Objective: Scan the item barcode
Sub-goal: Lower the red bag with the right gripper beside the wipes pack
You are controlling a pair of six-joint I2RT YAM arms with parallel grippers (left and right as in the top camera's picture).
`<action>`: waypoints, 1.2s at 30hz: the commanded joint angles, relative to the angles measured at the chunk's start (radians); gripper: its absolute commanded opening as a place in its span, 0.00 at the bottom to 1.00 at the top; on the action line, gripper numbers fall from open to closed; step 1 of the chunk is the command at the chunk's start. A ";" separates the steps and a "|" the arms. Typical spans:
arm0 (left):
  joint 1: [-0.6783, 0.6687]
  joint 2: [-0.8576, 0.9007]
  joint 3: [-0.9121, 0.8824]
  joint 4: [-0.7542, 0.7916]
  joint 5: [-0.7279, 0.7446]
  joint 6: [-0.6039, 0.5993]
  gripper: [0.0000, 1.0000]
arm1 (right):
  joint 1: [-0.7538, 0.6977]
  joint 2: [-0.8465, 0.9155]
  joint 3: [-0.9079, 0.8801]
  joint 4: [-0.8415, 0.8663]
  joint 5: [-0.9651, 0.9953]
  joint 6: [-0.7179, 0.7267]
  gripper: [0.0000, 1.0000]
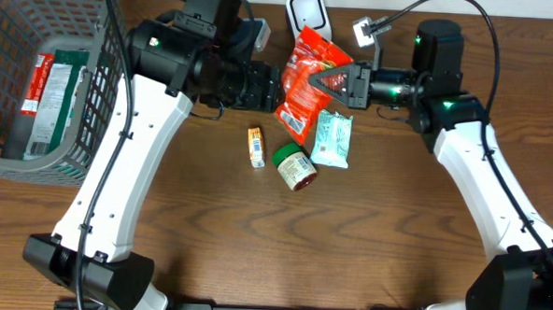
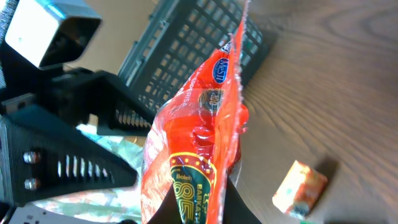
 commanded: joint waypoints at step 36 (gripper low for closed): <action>0.070 0.009 0.005 -0.038 -0.064 0.036 0.73 | -0.330 0.184 -0.075 -0.527 0.304 -0.652 0.01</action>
